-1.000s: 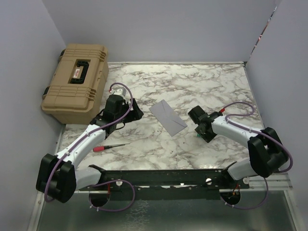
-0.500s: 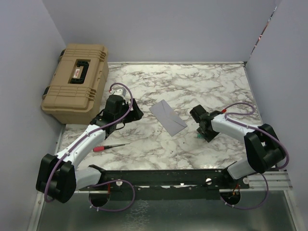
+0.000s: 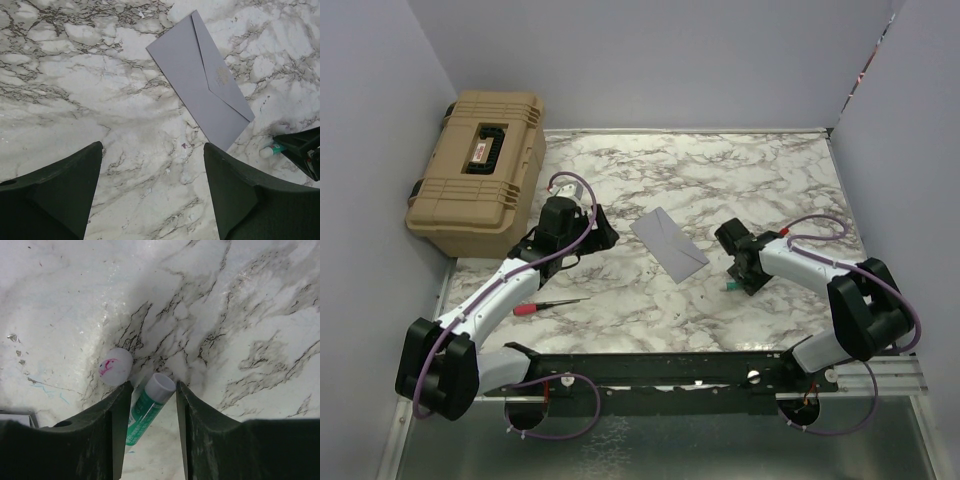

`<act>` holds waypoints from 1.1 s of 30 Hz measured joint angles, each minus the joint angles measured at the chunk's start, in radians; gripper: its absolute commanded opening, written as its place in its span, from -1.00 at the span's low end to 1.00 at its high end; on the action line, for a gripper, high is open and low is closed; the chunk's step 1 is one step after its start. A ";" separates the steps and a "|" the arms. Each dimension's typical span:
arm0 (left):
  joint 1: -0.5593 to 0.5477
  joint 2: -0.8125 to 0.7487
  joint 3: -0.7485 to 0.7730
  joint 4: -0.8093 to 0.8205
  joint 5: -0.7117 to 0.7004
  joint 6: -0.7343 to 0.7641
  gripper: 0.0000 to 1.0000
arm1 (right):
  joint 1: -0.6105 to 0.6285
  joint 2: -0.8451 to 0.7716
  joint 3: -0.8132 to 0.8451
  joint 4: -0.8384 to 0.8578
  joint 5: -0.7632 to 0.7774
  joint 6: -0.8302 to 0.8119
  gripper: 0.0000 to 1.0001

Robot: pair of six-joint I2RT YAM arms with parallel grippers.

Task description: Place the letter into the envelope and seal it

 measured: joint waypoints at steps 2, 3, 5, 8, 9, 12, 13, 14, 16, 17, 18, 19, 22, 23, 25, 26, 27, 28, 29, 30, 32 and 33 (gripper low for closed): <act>0.000 0.004 0.000 0.007 0.008 0.000 0.66 | 0.000 0.000 0.000 0.006 -0.003 -0.008 -0.08; 0.000 0.005 0.000 0.010 0.012 0.000 0.66 | 0.000 0.000 0.000 0.008 -0.006 -0.011 -0.09; 0.000 0.005 0.000 0.014 0.019 -0.003 0.66 | 0.000 0.000 -0.002 0.011 -0.010 -0.015 -0.22; 0.000 0.005 0.000 0.017 0.026 -0.003 0.66 | 0.000 0.000 -0.004 0.012 -0.013 -0.024 -0.49; 0.000 0.005 0.000 0.017 0.029 -0.003 0.66 | 0.000 0.000 -0.004 0.012 -0.013 -0.026 -0.58; 0.000 0.006 0.000 0.018 0.044 -0.002 0.67 | -0.001 -0.002 -0.004 0.020 -0.014 -0.032 -0.76; 0.000 0.006 0.000 0.019 0.051 -0.002 0.67 | -0.002 -0.004 -0.004 0.022 -0.018 -0.035 -0.79; 0.000 0.006 0.000 0.021 0.059 -0.001 0.68 | -0.002 -0.006 -0.005 0.027 -0.021 -0.042 -0.82; 0.000 0.010 0.000 0.027 0.078 0.002 0.71 | -0.003 -0.015 -0.008 0.040 -0.034 -0.056 -0.88; 0.000 0.011 0.000 0.031 0.091 0.005 0.72 | -0.003 -0.023 -0.011 0.051 -0.054 -0.068 -0.88; 0.000 0.013 0.000 0.035 0.103 0.006 0.74 | -0.003 -0.034 -0.016 0.063 -0.073 -0.081 -0.89; 0.000 0.015 0.000 0.040 0.115 0.006 0.76 | -0.003 -0.049 -0.023 0.080 -0.092 -0.095 -0.90; -0.002 0.020 0.000 0.069 0.166 0.003 0.77 | -0.003 -0.135 -0.059 0.162 -0.166 -0.162 -0.91; -0.004 0.024 0.000 0.088 0.192 -0.004 0.77 | -0.003 -0.170 -0.069 0.194 -0.194 -0.189 -0.92; -0.010 0.033 0.000 0.134 0.249 -0.019 0.77 | -0.003 -0.231 -0.088 0.291 -0.270 -0.264 -0.94; -0.014 0.039 0.000 0.160 0.278 -0.028 0.77 | -0.003 -0.258 -0.095 0.349 -0.316 -0.304 -0.95; -0.021 0.046 0.000 0.193 0.311 -0.040 0.77 | -0.003 -0.282 -0.102 0.409 -0.364 -0.346 -0.95; -0.028 0.051 0.000 0.223 0.340 -0.054 0.78 | -0.003 -0.304 -0.109 0.475 -0.410 -0.384 -0.95; -0.040 0.056 0.000 0.256 0.368 -0.063 0.78 | -0.002 -0.324 -0.116 0.541 -0.457 -0.422 -0.96; -0.054 0.061 0.000 0.294 0.397 -0.077 0.79 | -0.002 -0.344 -0.122 0.609 -0.506 -0.455 -0.97; -0.078 0.066 0.002 0.341 0.429 -0.090 0.79 | 0.001 -0.373 -0.125 0.725 -0.591 -0.510 -0.98; -0.093 0.070 0.006 0.391 0.456 -0.106 0.76 | 0.002 -0.381 -0.123 0.790 -0.636 -0.539 -0.99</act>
